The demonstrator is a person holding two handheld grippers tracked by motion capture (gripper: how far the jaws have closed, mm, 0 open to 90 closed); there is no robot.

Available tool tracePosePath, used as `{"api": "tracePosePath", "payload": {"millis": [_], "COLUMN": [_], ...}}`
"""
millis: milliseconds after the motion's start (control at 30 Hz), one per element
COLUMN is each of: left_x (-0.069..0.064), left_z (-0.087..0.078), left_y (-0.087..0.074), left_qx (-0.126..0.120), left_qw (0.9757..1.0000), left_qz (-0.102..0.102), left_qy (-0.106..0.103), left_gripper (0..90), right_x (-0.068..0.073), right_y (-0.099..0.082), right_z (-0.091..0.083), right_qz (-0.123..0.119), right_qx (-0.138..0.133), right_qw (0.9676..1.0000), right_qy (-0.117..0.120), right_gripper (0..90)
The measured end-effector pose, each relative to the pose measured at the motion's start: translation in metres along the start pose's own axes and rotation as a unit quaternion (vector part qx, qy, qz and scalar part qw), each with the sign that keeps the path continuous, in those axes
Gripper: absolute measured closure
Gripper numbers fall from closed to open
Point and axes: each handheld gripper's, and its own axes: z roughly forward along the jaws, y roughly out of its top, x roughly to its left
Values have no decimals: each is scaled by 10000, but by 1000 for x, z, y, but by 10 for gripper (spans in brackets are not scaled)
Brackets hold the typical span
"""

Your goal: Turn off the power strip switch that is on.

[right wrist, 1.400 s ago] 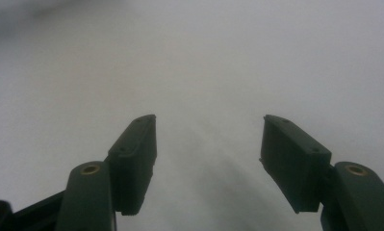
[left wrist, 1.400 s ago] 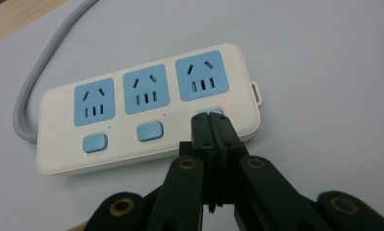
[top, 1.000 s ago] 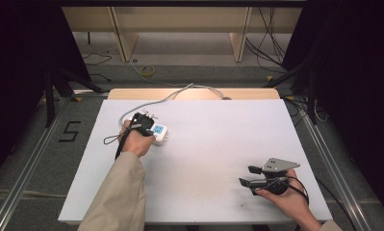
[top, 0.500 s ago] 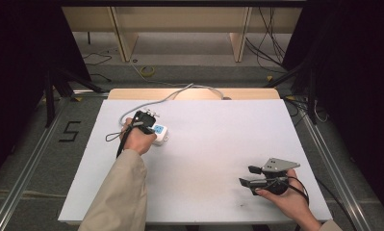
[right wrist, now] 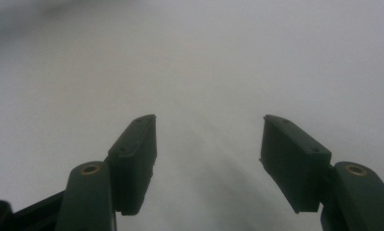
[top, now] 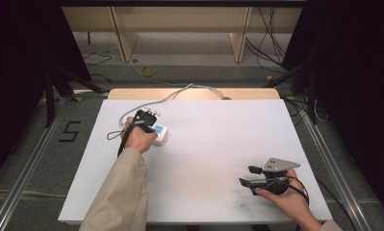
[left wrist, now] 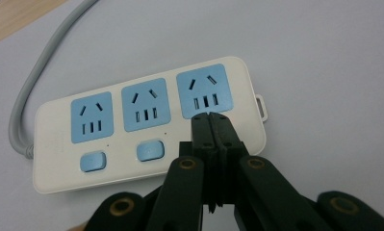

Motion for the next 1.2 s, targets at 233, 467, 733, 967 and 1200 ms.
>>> {"api": "tracePosePath", "payload": {"millis": [233, 467, 733, 967, 1200], "left_x": [1, 2, 3, 1, 2], "left_z": [2, 5, 8, 11, 14], "left_y": [1, 1, 2, 3, 3], "left_qx": [-11, -1, 18, 20, 81], "left_qw": [10000, 10000, 9999, 9999, 9999], "left_qz": [-29, -86, -104, -127, -133], "left_qy": [-16, -18, 12, -10, 9], "left_gripper": [899, 899, 899, 899, 899], "right_x": [0, 0, 0, 0, 0], "right_y": [0, 0, 0, 0, 0], "right_z": [0, 0, 0, 0, 0], "right_qz": [-2, -3, 6, 3, 4], "right_qx": [0, 4, 22, 16, 27], "right_qw": [10000, 10000, 10000, 10000, 10000], "right_qy": [3, 5, 6, 12, 8], "right_gripper": [384, 384, 384, 384, 384]}}
